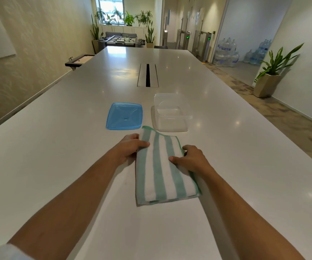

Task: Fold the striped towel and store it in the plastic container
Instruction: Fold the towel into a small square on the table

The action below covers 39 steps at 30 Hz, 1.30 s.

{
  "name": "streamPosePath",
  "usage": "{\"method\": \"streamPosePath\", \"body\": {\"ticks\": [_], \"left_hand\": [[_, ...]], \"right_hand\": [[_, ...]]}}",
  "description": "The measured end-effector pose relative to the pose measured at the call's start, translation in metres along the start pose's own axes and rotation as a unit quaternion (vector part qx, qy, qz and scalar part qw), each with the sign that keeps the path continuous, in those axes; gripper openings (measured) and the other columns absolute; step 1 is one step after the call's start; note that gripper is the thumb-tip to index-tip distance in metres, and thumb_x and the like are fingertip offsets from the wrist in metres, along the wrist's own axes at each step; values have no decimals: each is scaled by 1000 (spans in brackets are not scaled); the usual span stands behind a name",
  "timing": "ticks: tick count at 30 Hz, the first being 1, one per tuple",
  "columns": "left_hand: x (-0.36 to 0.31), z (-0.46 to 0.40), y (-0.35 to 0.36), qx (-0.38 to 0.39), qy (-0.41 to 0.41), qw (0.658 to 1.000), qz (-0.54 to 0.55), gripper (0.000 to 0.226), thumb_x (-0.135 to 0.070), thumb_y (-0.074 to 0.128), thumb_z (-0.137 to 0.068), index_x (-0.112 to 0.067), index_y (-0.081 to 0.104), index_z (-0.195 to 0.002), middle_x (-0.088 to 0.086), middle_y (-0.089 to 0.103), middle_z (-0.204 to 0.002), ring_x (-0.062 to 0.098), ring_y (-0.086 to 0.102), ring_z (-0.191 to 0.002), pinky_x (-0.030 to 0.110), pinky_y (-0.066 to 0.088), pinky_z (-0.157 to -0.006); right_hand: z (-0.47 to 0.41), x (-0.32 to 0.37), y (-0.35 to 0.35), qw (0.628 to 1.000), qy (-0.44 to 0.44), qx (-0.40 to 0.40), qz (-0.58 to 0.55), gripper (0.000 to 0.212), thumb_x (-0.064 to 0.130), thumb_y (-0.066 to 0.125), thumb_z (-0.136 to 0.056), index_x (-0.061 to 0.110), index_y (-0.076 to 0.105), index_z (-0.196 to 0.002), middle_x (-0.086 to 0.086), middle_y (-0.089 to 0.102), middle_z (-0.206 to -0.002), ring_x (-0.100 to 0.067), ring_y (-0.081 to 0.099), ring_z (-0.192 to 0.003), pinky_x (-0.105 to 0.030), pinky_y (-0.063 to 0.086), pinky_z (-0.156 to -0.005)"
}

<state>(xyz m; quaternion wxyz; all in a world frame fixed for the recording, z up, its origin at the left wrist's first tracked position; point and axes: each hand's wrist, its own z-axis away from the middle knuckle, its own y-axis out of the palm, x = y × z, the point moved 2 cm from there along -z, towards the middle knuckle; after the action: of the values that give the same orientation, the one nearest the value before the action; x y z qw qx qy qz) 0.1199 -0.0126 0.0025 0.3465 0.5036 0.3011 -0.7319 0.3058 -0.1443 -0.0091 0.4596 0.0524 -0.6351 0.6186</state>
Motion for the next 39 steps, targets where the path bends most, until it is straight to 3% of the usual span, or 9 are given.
{"method": "streamPosePath", "body": {"ticks": [3, 6, 12, 15, 19, 22, 25, 32, 39], "left_hand": [[-3, -2, -3, 25, 74, 997, -6, 30, -3, 69, -82, -19, 58, -105, 10, 65, -108, 26, 64, -97, 37, 53, -82], [-5, -2, -5, 52, 115, 992, 20, 31, 4, 65, -84, -20, 56, -102, 5, 67, -100, 22, 65, -91, 35, 53, -80], [-11, -2, -13, 75, 150, 986, 2, 36, 4, 67, -82, -22, 58, -106, 7, 68, -107, 21, 65, -99, 34, 53, -85], [-17, -3, -21, 28, 189, 979, -75, 34, -3, 74, -79, -22, 62, -105, 2, 68, -107, 18, 64, -97, 31, 50, -85], [-33, -4, -28, -66, 252, 936, -235, 29, -17, 76, -78, -16, 63, -104, -9, 62, -92, 3, 54, -77, 25, 40, -71], [-45, 0, -28, -85, 236, 951, -181, 24, -15, 70, -84, -17, 59, -105, 1, 64, -103, 14, 64, -78, 24, 45, -59], [-50, 8, -23, -10, 158, 987, -2, 23, -4, 52, -94, -11, 49, -116, 12, 62, -106, 29, 72, -70, 32, 57, -51], [-9, 13, -20, 55, 134, 981, 126, 33, 10, 46, -92, -22, 54, -90, 13, 62, -119, 33, 67, -103, 64, 51, -86], [16, 14, -28, 90, 165, 971, 150, 35, 21, 46, -80, -12, 54, -77, 5, 64, -119, 28, 60, -110, 41, 55, -90]], "right_hand": [[-10, -2, -5, 995, 1, 5, -103, 84, 45, 79, -74, 5, 44, -140, -11, 56, -133, -26, 57, -114, -32, 45, -94], [-20, -3, -10, 973, 3, 28, -228, 95, 35, 82, -75, 6, 30, -149, -11, 50, -143, -28, 54, -123, -40, 47, -101], [-30, 10, -17, 947, -37, 64, -312, 54, 5, 78, -77, 4, 58, -127, -7, 72, -109, -21, 70, -93, -23, 55, -67], [-34, 18, -25, 949, -34, 33, -312, 53, 4, 82, -72, 6, 59, -120, -6, 70, -103, -25, 68, -91, -28, 51, -67], [-35, 34, -38, 966, -54, 41, -250, 44, 7, 80, -75, 17, 62, -114, 1, 66, -89, -12, 56, -64, -28, 42, -55], [-37, 45, -45, 956, -67, 12, -284, 29, 1, 74, -79, 8, 65, -105, -4, 66, -81, -10, 53, -49, -24, 41, -45], [-34, 54, -46, 938, -64, 19, -340, 27, -4, 62, -85, 4, 61, -111, -14, 69, -89, -21, 70, -65, -33, 57, -57], [-21, 38, -18, 889, -82, 59, -446, 35, -12, 60, -83, -1, 53, -115, -19, 66, -114, -36, 68, -101, -62, 55, -83], [-15, 15, -4, 877, -155, 58, -452, 23, -15, 60, -82, 8, 60, -84, -13, 65, -114, -32, 63, -102, -53, 52, -94]]}}
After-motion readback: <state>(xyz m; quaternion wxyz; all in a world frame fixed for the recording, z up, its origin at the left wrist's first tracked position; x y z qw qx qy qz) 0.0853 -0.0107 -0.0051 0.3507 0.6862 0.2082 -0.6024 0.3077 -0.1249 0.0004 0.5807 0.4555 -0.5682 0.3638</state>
